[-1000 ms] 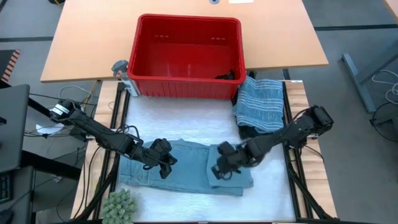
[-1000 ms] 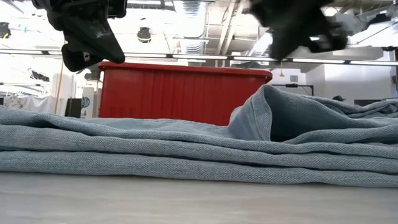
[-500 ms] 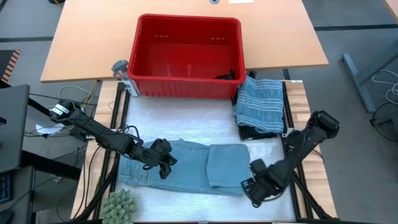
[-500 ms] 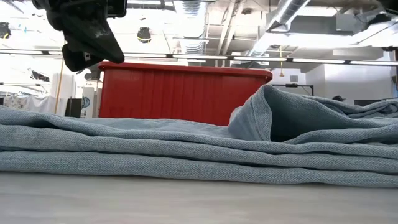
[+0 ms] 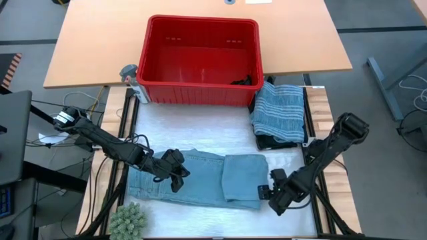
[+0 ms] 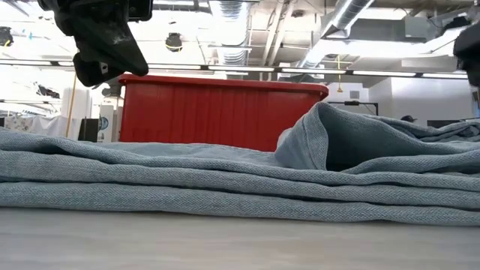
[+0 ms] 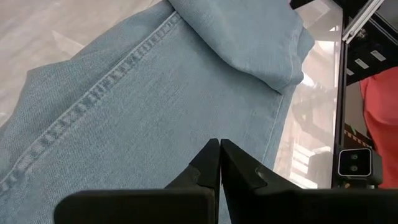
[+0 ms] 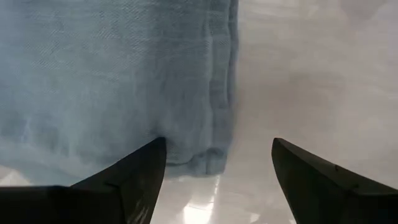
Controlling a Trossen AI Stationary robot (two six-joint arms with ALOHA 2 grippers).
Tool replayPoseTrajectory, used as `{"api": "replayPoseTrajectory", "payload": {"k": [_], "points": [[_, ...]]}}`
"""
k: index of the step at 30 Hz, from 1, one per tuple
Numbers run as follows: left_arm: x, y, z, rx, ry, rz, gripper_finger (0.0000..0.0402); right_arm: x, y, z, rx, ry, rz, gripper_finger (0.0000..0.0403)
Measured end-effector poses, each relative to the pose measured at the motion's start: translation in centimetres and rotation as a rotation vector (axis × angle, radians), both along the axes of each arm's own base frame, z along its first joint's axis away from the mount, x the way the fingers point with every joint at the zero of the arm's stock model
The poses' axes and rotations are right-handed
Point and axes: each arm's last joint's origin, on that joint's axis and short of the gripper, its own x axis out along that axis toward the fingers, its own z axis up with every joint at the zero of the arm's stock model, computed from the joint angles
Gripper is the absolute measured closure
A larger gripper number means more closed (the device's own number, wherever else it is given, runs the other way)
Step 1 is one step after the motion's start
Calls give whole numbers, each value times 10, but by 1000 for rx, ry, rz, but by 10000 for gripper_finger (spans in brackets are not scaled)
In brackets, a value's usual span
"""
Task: Fold Laundry from Bin
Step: Fold the light blue pants
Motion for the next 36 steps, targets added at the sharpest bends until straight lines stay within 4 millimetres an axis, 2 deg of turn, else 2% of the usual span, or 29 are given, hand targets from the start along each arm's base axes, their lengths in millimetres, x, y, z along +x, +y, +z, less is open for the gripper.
{"api": "replayPoseTrajectory", "payload": {"k": [5, 9, 15, 21, 23, 26, 29, 36], "points": [[0, 0, 0, -7, 1, 5, 401, 7, -6, -17, 53, -68, -3, 87], [0, 0, 0, 3, -3, 12, 401, 14, -12, -20, 86, -86, -5, 119], [2, 4, 0, 9, -4, 27, 401, 17, -23, -25, 116, -29, 11, 210], [3, 8, 0, 21, -5, 37, 401, 20, -29, -28, 103, -18, 42, 365], [4, 9, 0, 30, -6, 34, 401, 22, -30, -28, 97, -25, 58, 382], [5, 12, 1, 29, -9, 39, 401, 22, -31, -25, 94, -37, 74, 381], [5, 15, 8, 7, -49, 12, 401, 26, -29, -8, 75, -79, 91, 381], [0, 23, 27, -46, -143, 29, 401, 48, -28, 55, 13, -239, 171, 381]]}}
